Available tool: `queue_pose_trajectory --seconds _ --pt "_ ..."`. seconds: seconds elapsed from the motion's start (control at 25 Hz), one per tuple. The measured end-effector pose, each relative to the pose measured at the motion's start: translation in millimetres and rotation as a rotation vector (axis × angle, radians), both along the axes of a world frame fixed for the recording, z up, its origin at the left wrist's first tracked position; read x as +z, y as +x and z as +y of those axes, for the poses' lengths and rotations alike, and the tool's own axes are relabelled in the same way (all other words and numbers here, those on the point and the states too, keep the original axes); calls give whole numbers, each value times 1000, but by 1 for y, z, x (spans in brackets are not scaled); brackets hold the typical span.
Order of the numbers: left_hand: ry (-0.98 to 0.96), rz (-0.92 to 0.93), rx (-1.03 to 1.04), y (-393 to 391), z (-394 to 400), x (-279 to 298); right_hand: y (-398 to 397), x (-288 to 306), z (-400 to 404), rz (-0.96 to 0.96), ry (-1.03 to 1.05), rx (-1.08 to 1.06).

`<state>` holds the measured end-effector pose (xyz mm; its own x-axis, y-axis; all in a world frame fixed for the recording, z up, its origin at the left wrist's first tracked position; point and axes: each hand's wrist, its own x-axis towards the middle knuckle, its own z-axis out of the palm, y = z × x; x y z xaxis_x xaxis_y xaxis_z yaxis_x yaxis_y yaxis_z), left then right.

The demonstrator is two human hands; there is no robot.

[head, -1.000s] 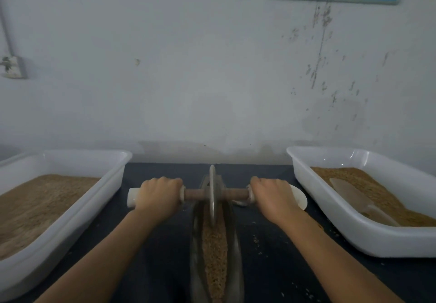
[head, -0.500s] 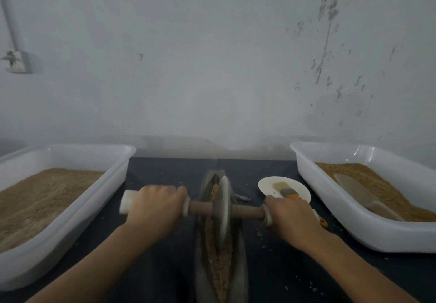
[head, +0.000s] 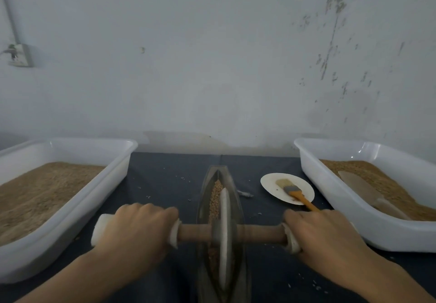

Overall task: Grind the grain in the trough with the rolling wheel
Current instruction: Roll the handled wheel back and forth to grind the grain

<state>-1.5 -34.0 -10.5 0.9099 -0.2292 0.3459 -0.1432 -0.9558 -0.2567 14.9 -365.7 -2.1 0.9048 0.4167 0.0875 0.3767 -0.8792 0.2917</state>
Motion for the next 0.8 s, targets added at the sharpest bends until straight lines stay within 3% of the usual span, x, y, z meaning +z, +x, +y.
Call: queue_pose_trajectory --seconds 0.32,0.52,0.72,0.8 --pt "-104 61 71 101 -18 15 89 3 35 -277 85 -134" --pt "-95 91 33 65 -7 -1 53 -4 24 -340 37 21" --pt "54 -33 -101 23 2 -2 3 -10 4 -56 38 -31" --pt "60 11 -56 39 -9 6 22 -12 15 -63 117 -98"
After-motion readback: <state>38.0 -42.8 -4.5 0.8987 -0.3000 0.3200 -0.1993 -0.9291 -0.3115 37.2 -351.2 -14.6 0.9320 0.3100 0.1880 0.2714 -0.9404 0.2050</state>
